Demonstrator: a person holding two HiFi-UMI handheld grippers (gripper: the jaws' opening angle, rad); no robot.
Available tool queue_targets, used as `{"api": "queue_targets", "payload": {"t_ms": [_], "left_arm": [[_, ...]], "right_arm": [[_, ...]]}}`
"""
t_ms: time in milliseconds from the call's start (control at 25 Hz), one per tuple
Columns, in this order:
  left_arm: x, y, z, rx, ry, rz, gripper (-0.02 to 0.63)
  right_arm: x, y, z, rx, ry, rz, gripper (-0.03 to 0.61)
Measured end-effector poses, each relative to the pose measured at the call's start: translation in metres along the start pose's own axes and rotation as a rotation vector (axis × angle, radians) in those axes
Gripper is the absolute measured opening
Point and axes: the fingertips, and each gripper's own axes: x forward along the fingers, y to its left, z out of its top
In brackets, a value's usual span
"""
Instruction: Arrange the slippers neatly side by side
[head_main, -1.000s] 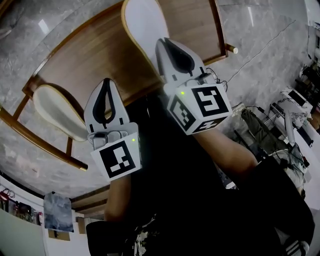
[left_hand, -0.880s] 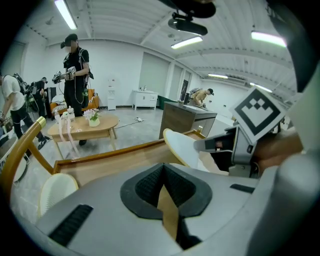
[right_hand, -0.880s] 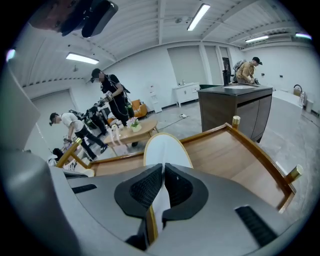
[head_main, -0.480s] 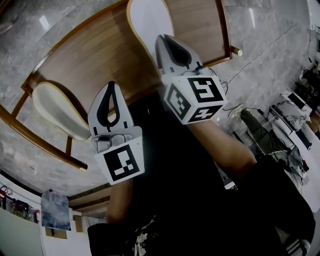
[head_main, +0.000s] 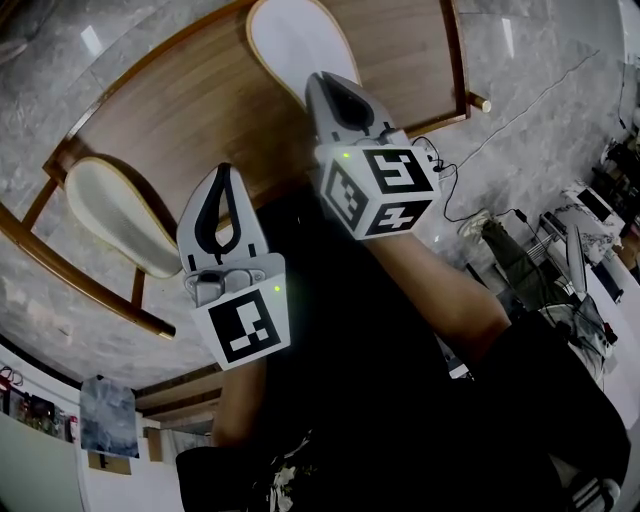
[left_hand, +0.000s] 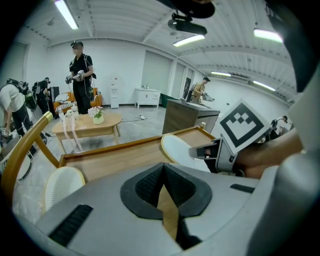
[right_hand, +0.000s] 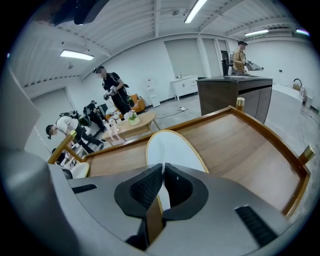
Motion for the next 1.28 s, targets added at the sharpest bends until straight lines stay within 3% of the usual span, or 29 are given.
{"api": "queue_targets", "payload": {"t_ms": [760, 1080, 1280], "left_arm": [[-0.005, 0.011, -0.002, -0.022, -0.004, 0.033, 0.002], [-0.006, 0.011, -0.002, -0.036, -0.002, 0.052, 0.002], [-0.004, 0.008, 0.005, -0.055, -0.012, 0.067, 0.002]], "right_arm": [[0.014, 0.031, -0.002, 0.074, 0.027, 0.056, 0.011], [0.014, 0.032, -0.004, -0.039, 0.054, 0.088, 0.011], [0.014, 0.039, -0.007, -0.092, 0.087, 0.152, 0.011]]}}
